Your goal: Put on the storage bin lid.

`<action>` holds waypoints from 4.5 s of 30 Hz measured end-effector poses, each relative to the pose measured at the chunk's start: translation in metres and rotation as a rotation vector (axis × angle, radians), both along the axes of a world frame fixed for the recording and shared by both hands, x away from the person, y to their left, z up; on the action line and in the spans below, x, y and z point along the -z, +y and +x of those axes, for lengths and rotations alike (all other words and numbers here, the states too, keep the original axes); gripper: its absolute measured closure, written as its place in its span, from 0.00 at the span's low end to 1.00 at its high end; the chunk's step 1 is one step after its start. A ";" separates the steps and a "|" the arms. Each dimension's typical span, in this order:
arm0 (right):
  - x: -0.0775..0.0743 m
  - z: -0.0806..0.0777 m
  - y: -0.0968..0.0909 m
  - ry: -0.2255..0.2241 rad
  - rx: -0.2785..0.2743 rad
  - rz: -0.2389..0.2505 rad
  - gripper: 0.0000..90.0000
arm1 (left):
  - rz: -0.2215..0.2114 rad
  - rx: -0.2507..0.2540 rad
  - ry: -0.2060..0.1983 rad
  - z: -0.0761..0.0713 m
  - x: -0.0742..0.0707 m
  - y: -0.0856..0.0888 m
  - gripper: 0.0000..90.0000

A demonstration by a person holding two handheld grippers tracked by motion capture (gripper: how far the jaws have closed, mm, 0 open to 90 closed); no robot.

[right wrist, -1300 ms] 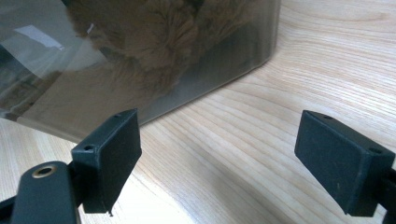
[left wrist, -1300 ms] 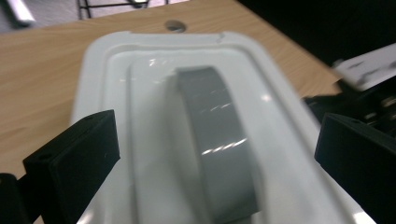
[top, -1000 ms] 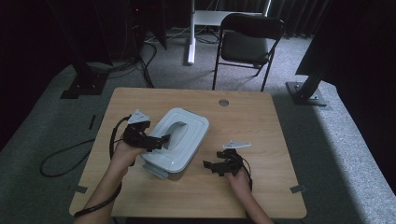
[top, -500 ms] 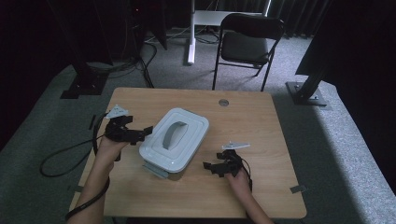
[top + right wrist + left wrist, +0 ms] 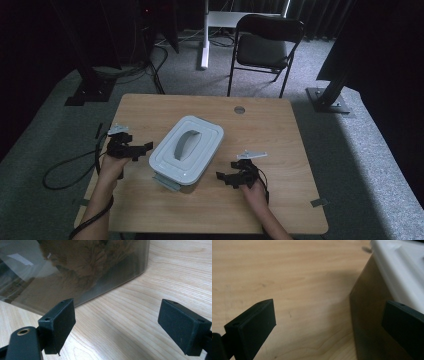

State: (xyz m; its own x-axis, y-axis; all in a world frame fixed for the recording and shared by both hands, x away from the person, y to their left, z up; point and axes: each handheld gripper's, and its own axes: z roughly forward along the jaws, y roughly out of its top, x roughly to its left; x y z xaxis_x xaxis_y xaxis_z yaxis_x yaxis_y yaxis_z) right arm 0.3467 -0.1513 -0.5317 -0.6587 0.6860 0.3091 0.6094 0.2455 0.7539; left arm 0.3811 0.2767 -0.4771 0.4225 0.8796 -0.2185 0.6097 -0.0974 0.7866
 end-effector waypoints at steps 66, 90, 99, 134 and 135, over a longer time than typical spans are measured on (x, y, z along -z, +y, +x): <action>-0.001 -0.005 -0.054 -0.019 0.110 -0.050 0.15 | 0.043 0.270 0.051 -0.052 0.049 -0.089 0.01; 0.011 -0.017 -0.111 -0.104 0.336 -0.130 0.14 | 0.014 0.165 -0.013 -0.061 0.057 -0.042 0.01; 0.013 -0.024 -0.137 -0.111 0.421 -0.148 0.14 | 0.015 0.088 -0.021 -0.066 0.060 -0.014 0.01; 0.026 -0.030 -0.169 -0.066 0.692 -0.244 0.13 | 0.073 -0.381 -0.110 -0.104 0.071 0.061 0.01; 0.026 -0.030 -0.169 -0.064 0.686 -0.245 0.13 | 0.069 -0.384 -0.112 -0.104 0.071 0.062 0.01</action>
